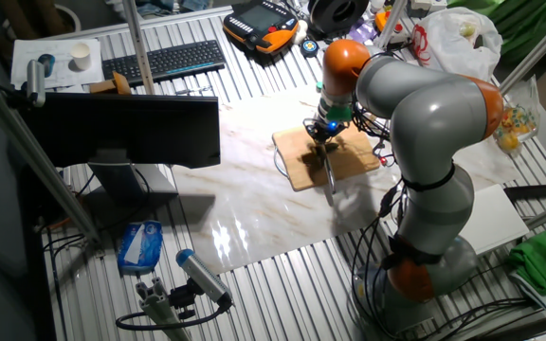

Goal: Cut the cucumber into segments

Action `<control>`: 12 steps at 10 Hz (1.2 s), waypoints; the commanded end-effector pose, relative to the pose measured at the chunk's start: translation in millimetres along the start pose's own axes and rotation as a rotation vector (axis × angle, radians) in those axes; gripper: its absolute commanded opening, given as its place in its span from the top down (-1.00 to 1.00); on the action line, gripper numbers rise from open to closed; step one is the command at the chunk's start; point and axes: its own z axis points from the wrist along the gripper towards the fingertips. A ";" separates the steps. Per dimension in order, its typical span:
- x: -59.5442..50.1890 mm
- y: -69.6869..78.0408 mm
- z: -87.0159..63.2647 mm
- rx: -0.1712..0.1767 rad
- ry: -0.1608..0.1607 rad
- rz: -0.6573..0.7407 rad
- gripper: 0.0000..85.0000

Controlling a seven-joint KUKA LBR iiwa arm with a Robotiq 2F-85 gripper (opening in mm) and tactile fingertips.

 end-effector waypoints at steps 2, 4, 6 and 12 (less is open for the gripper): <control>0.5 0.3 1.3 0.001 0.004 -0.001 0.98; -0.1 0.6 3.9 0.000 -0.001 -0.001 0.98; -1.5 0.8 7.2 -0.004 -0.003 -0.003 0.98; -0.6 1.4 8.2 -0.009 0.002 -0.003 0.98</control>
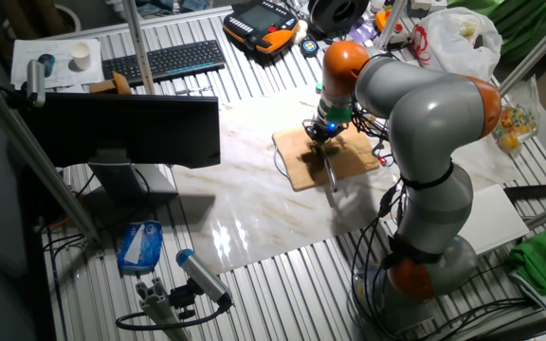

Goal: Cut the cucumber into segments

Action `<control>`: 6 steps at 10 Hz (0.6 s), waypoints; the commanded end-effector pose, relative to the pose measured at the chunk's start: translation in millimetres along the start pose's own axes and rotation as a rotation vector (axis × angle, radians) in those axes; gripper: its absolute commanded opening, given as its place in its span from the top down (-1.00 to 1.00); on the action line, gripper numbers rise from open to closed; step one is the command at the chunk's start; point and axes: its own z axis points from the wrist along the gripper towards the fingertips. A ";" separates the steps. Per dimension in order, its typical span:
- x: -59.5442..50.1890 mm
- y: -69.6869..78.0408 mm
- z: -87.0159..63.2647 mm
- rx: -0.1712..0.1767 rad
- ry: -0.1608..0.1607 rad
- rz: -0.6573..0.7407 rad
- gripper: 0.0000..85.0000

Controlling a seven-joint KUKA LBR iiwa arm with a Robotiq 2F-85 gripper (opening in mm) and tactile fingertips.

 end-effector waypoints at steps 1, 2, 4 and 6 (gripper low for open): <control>1.0 0.4 -2.6 0.004 -0.002 0.001 0.98; 2.1 1.0 -5.6 0.004 0.000 0.003 0.98; 4.6 2.6 -11.3 0.007 0.001 0.005 0.98; 8.0 2.0 -18.9 0.017 0.005 0.008 0.98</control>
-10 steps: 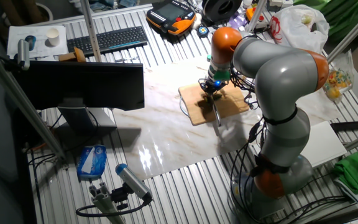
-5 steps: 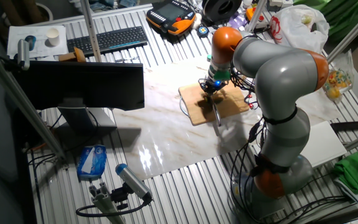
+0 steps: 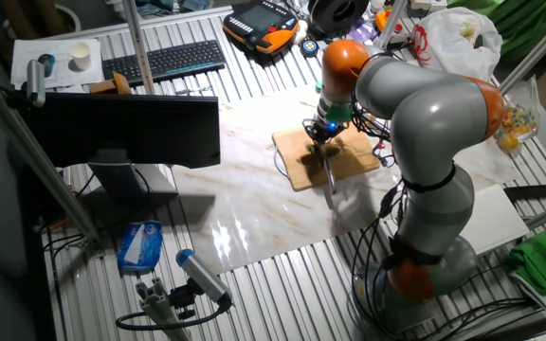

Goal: Cut the cucumber into segments

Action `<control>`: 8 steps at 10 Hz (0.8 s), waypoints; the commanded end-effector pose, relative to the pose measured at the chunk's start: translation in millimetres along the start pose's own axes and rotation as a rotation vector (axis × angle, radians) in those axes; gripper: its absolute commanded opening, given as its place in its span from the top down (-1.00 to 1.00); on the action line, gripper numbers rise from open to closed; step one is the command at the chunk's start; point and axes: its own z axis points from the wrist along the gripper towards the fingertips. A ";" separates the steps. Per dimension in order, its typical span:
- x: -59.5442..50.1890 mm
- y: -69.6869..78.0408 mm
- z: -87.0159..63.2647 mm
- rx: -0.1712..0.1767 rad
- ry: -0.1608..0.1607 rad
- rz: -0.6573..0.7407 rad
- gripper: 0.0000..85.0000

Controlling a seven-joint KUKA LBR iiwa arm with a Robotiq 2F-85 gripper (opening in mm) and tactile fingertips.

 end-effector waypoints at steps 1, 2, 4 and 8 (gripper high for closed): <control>1.8 -0.9 -3.8 0.007 0.001 0.002 0.98; 4.5 -2.9 -9.3 0.013 0.007 0.001 0.98; 8.7 -7.1 -15.1 0.018 0.021 -0.022 0.98; 13.7 -15.9 -7.3 0.006 0.018 -0.089 0.98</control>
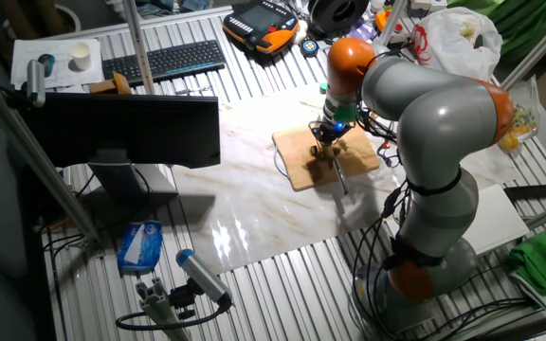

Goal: Cut the cucumber into segments

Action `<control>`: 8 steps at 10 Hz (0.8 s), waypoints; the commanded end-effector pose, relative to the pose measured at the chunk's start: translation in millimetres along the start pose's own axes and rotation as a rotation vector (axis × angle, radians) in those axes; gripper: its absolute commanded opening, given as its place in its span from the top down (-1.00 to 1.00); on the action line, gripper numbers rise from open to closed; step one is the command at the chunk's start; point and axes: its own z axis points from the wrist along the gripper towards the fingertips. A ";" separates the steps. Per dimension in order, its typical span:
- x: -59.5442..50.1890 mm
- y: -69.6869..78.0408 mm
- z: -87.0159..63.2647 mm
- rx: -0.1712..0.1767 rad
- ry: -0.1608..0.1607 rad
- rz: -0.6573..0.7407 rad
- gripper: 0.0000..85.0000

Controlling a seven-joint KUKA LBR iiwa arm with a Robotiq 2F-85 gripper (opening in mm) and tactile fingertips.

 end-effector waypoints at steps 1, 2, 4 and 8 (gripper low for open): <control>0.5 -0.5 -1.8 0.000 0.002 0.000 0.98; 1.5 -0.9 -3.5 0.000 0.004 -0.002 0.98; 2.2 -0.7 -5.7 -0.040 0.001 0.009 0.98; 6.0 -3.2 -17.1 -0.024 0.003 0.002 0.98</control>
